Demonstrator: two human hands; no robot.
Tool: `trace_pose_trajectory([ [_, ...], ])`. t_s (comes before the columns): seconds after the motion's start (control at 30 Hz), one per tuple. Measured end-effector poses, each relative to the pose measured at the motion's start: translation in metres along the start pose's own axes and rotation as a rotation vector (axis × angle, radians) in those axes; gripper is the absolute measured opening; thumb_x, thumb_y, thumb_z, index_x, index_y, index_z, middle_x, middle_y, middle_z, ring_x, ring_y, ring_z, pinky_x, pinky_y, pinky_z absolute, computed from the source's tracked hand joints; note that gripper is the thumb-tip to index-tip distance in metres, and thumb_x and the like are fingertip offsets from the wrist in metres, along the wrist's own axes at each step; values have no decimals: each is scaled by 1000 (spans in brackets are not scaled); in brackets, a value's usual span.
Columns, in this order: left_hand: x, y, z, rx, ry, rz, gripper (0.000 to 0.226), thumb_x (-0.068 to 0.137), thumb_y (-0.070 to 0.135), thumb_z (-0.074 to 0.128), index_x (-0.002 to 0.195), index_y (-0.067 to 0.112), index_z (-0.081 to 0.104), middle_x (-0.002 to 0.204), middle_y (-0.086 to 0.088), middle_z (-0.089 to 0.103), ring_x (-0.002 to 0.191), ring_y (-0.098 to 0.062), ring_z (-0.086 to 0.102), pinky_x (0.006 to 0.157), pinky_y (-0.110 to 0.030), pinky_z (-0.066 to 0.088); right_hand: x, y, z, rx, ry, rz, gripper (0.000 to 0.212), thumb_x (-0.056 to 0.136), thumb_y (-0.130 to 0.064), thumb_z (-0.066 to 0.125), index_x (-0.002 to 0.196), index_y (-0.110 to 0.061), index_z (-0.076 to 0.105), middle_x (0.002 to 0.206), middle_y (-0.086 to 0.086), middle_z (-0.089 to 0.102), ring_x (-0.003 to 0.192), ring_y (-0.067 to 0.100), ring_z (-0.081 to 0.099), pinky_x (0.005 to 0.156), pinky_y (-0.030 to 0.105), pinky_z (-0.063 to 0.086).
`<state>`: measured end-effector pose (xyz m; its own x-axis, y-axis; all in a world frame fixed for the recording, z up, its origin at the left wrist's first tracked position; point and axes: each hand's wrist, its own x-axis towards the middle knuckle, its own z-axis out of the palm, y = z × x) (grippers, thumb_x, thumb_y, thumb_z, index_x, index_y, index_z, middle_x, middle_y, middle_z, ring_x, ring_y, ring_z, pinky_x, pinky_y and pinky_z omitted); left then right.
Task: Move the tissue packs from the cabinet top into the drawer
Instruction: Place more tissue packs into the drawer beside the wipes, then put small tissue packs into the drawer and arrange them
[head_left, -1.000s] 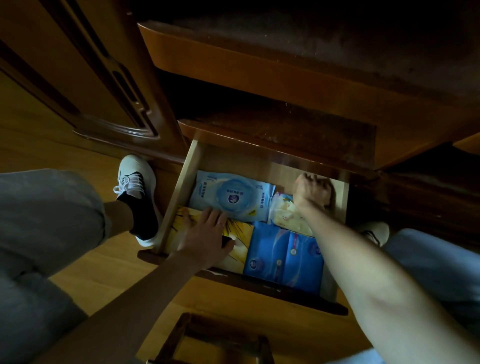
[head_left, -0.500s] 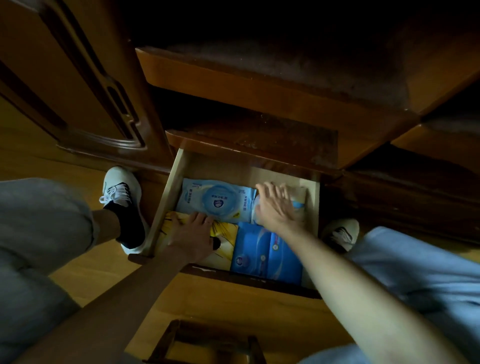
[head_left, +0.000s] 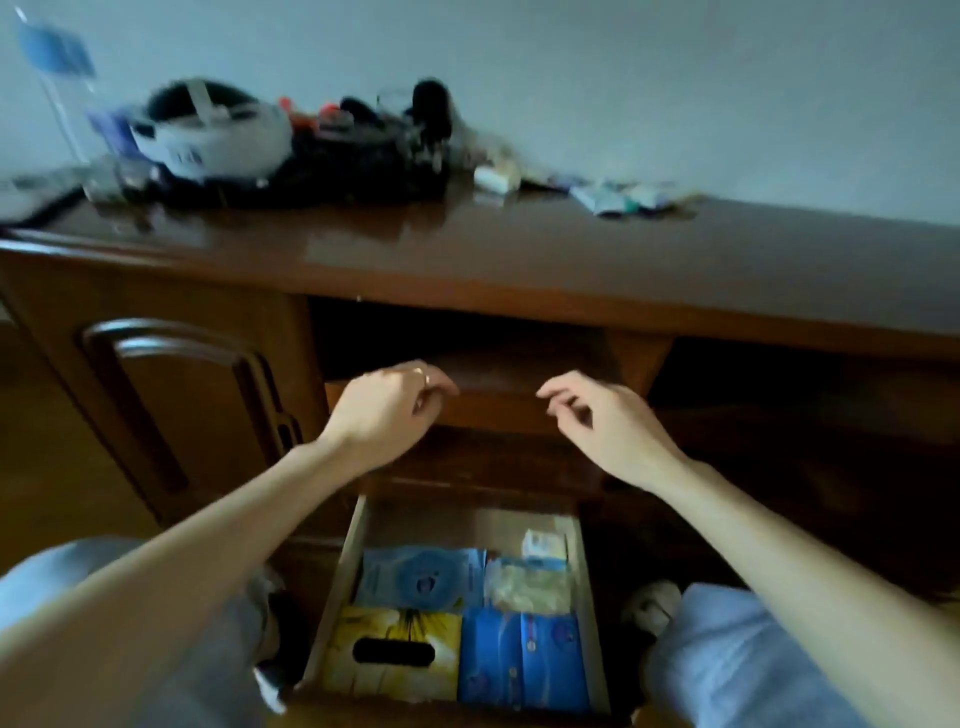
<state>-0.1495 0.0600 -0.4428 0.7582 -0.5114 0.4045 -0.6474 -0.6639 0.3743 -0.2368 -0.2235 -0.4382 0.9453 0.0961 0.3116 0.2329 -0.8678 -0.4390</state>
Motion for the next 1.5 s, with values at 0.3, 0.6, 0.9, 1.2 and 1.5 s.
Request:
trace_pose_trajectory([
  [0.3, 153, 37, -93, 154, 152, 64, 25, 94, 27, 54, 113, 32, 70, 114, 7, 66, 99, -21, 66, 79, -34, 53, 117, 5, -115, -249, 222, 85, 30, 96, -36, 60, 125, -40, 56, 119, -18, 60, 111, 7, 57, 80, 31, 45],
  [0.6, 295, 0, -42, 125, 33, -44, 26, 93, 26, 53, 111, 33, 70, 111, 8, 59, 104, -20, 61, 74, -31, 45, 244, 69, -126, -492, -12, 267, 20, 97, -51, 51, 102, -38, 65, 104, -11, 70, 93, 18, 65, 71, 35, 47],
  [0.9, 434, -20, 24, 209, 29, -48, 57, 90, 36, 57, 145, 27, 44, 146, -9, 41, 135, -31, 36, 106, -50, 37, 354, 145, -111, -528, 85, 393, 55, 97, -52, 53, 146, -29, 44, 148, 8, 46, 136, 31, 42, 98, 44, 44],
  [1.2, 507, -45, 87, 415, -69, -280, 59, 95, 55, 43, 137, 16, 56, 138, -12, 55, 128, -32, 46, 103, -53, 34, 396, 197, -96, -563, -18, 480, 50, 100, -56, 33, 136, -24, 49, 138, 16, 57, 126, 36, 54, 93, 45, 43],
  [1.5, 440, -26, 58, 439, 3, -14, 23, 103, 16, 50, 113, 8, 69, 110, -11, 67, 99, -30, 64, 80, -41, 52, 339, 152, -99, -495, -62, 433, 34, 104, -45, 32, 127, -25, 47, 132, 11, 52, 117, 35, 57, 82, 43, 44],
])
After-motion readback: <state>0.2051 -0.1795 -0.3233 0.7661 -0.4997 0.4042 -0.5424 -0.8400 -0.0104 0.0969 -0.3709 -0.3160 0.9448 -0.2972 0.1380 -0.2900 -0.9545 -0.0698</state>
